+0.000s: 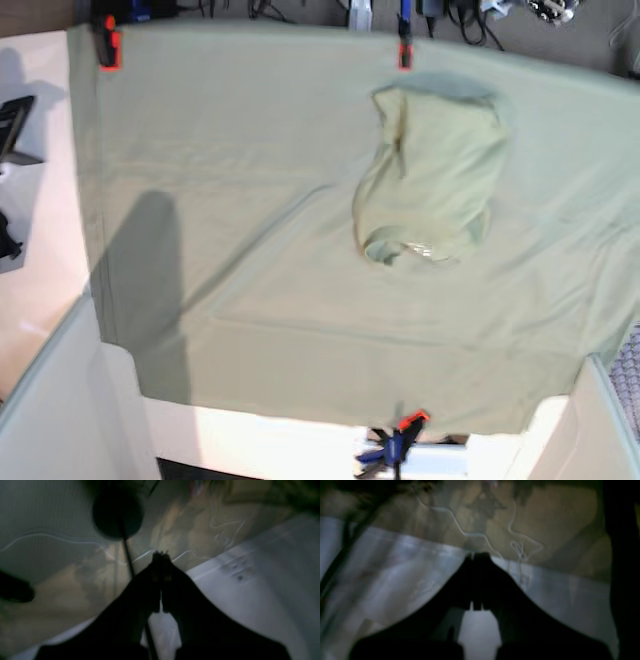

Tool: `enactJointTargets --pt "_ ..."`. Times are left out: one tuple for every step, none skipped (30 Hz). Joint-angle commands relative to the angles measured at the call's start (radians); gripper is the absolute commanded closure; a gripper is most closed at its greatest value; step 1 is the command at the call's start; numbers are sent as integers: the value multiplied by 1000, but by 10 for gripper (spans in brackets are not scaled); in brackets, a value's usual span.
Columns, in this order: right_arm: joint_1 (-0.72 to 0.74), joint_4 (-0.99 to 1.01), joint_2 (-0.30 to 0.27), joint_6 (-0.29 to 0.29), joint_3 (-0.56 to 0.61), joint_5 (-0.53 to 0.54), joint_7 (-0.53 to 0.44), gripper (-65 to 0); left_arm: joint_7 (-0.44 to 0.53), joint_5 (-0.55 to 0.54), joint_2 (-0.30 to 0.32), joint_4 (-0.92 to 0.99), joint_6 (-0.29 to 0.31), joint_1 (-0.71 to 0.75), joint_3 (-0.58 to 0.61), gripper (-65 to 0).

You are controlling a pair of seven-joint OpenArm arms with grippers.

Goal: Fold the T-shirt properly

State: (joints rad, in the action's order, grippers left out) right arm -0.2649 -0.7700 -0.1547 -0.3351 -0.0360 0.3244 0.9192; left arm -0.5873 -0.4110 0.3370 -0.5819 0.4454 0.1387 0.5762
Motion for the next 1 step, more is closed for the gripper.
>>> enactJointTargets --pt "8 -8 -5 -5 -1 5 -3 0 2 10 10 3 4 9 -3 0"
